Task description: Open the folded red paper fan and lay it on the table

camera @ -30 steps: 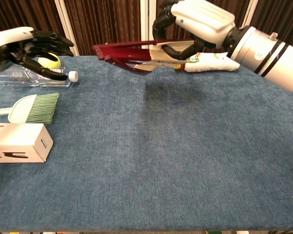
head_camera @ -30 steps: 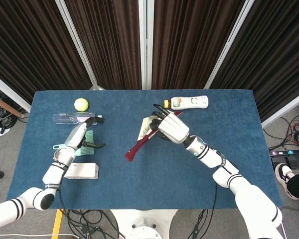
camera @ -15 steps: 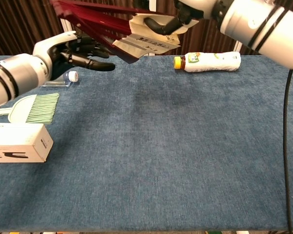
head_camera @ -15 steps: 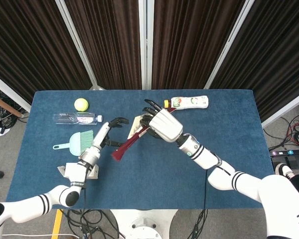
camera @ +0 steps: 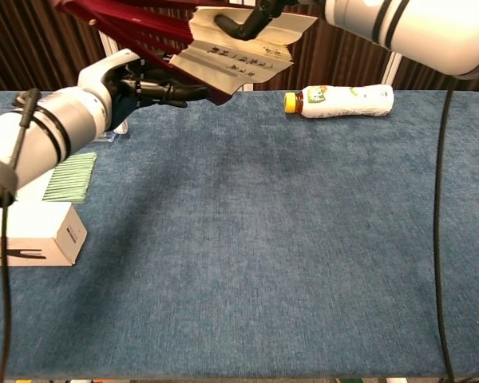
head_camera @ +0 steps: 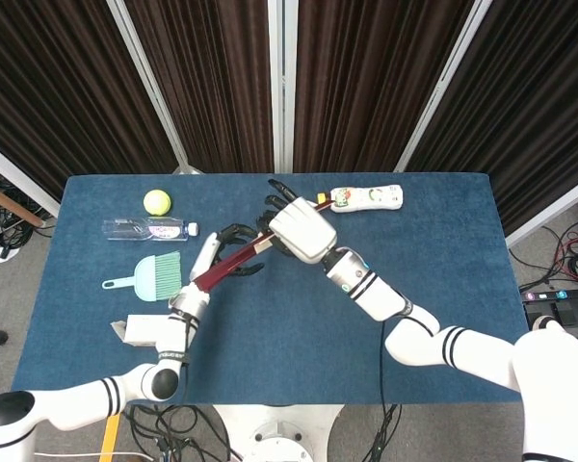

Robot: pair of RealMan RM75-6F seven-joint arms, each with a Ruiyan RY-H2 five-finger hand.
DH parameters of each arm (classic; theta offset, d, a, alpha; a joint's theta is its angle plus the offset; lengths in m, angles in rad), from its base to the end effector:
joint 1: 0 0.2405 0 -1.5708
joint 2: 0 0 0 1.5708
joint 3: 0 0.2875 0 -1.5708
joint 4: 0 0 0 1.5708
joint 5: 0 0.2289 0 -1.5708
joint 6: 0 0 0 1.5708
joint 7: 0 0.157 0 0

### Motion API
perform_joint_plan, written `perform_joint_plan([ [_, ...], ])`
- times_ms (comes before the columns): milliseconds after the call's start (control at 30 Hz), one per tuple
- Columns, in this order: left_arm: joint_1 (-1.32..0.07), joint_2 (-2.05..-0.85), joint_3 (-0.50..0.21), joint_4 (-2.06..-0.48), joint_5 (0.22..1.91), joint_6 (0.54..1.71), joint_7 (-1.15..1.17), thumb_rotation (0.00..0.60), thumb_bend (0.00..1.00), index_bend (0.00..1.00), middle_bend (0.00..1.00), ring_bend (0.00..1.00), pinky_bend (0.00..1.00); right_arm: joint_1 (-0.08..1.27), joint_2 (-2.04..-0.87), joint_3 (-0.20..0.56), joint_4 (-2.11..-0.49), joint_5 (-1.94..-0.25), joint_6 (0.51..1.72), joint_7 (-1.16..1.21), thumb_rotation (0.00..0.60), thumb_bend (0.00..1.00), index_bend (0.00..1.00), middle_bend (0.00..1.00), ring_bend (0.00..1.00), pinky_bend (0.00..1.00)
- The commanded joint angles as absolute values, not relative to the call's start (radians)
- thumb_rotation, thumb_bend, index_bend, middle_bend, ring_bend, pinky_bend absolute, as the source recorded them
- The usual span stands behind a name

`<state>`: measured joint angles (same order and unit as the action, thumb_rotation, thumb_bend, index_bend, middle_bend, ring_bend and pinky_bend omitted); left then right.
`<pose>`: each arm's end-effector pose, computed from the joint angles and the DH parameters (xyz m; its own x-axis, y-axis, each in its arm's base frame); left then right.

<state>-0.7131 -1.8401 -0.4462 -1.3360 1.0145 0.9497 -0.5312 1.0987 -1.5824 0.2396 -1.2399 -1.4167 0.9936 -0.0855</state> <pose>-0.1200 0.4019 -0.0854 -0.6855 0.3007 0.6631 0.7102 0.0753 0.7000 -0.0106 -0.4503 -0.0160 0.4283 0.0752 0.9005 -0.5926 -0.7289 0.3427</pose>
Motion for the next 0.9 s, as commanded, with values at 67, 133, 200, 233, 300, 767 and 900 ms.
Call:
perform_joint_plan([
  [67, -0.721, -1.886, -0.473, -1.308, 0.988, 0.989, -0.516, 0.600, 0.09, 0.48, 0.45, 0.32, 0.35, 1.104, -1.602, 0.254, -1.240, -1.396, 0.985, -0.109, 0.600, 0.67, 0.71, 0.57, 0.26, 0.08],
  [133, -0.720, -1.921, -0.491, -1.289, 0.976, 1.030, -0.514, 0.600, 0.15, 0.55, 0.52, 0.38, 0.39, 1.101, -1.611, 0.257, -1.243, -1.391, 0.989, -0.116, 0.600, 0.67, 0.71, 0.57, 0.27, 0.08],
  [200, -0.719, -1.946, -0.498, -1.273, 0.971, 1.052, -0.514, 0.600, 0.21, 0.62, 0.59, 0.45, 0.44, 1.096, -1.616, 0.257, -1.244, -1.391, 0.995, -0.119, 0.600, 0.67, 0.71, 0.57, 0.27, 0.08],
  [233, -0.717, -1.950, -0.498, -1.266, 0.974, 1.056, -0.515, 0.600, 0.25, 0.66, 0.63, 0.49, 0.46, 1.093, -1.617, 0.255, -1.244, -1.395, 1.000, -0.118, 0.600, 0.67, 0.71, 0.57, 0.27, 0.08],
  [300, -0.710, -1.949, -0.488, -1.256, 0.988, 1.062, -0.510, 0.600, 0.30, 0.70, 0.69, 0.54, 0.48, 1.084, -1.617, 0.253, -1.243, -1.400, 1.013, -0.114, 0.600, 0.67, 0.71, 0.57, 0.27, 0.08],
  [767, -0.660, -1.723, -0.337, -1.261, 1.169, 1.155, -0.122, 0.600, 0.37, 0.74, 0.73, 0.59, 0.52, 0.934, -1.533, 0.173, -1.260, -1.590, 1.294, -0.098, 0.600, 0.69, 0.71, 0.56, 0.27, 0.07],
  [900, -0.670, -1.675, -0.311, -1.273, 1.217, 1.188, 0.030, 0.600, 0.37, 0.73, 0.72, 0.59, 0.52, 0.895, -1.496, 0.141, -1.269, -1.652, 1.355, -0.149, 0.600, 0.69, 0.71, 0.57, 0.27, 0.07],
])
